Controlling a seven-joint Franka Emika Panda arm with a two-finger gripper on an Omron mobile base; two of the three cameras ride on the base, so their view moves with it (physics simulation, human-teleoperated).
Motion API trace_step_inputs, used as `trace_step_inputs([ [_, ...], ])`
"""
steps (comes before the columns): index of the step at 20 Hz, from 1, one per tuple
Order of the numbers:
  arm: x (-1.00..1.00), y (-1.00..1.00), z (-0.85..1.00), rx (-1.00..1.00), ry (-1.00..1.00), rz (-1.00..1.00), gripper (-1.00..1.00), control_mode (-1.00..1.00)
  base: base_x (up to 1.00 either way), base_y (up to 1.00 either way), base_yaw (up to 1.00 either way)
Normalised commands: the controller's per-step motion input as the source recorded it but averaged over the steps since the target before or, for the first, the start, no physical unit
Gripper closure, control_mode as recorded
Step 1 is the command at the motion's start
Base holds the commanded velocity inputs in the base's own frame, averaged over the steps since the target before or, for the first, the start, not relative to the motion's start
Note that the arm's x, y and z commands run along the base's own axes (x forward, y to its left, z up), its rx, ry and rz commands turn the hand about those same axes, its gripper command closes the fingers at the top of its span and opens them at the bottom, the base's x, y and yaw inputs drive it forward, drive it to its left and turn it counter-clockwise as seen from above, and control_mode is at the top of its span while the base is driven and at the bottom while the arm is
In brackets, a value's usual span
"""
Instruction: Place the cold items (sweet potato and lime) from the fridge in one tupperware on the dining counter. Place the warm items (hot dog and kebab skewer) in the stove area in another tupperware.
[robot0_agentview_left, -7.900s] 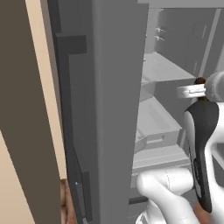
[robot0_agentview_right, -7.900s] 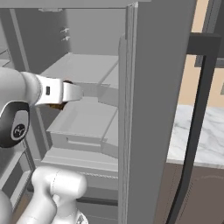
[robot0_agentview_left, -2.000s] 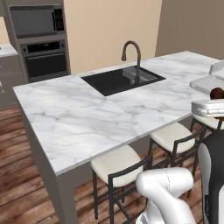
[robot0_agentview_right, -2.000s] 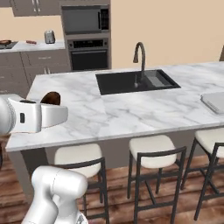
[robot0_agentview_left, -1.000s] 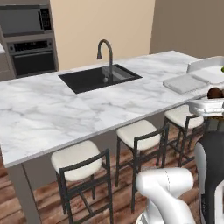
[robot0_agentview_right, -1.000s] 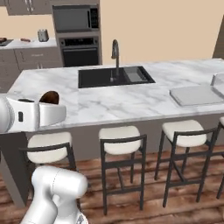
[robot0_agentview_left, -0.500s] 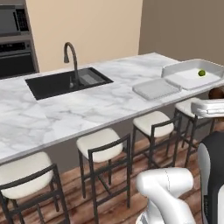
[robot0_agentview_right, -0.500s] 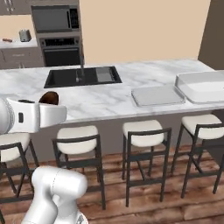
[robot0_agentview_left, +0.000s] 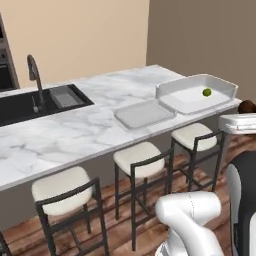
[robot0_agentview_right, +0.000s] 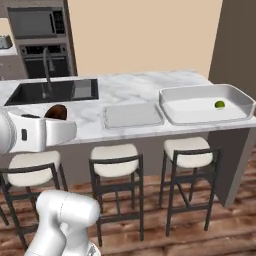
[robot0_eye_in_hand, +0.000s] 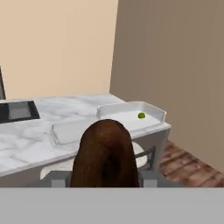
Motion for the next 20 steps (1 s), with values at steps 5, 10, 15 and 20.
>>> trace_step_inputs([
  [5, 0.00, 0.00, 0.00, 0.00, 0.00, 0.00, 1.00, 1.00, 0.89, -1.00, 0.00],
  [10, 0.00, 0.00, 0.00, 0.00, 0.00, 0.00, 1.00, 1.00, 0.94, -1.00, 0.11],
  [15, 0.00, 0.00, 0.00, 0.00, 0.00, 0.00, 1.00, 1.00, 0.87, -0.94, 0.21],
  [20, 0.00, 0.00, 0.00, 0.00, 0.00, 0.00, 1.00, 1.00, 0.79, -0.61, 0.46],
])
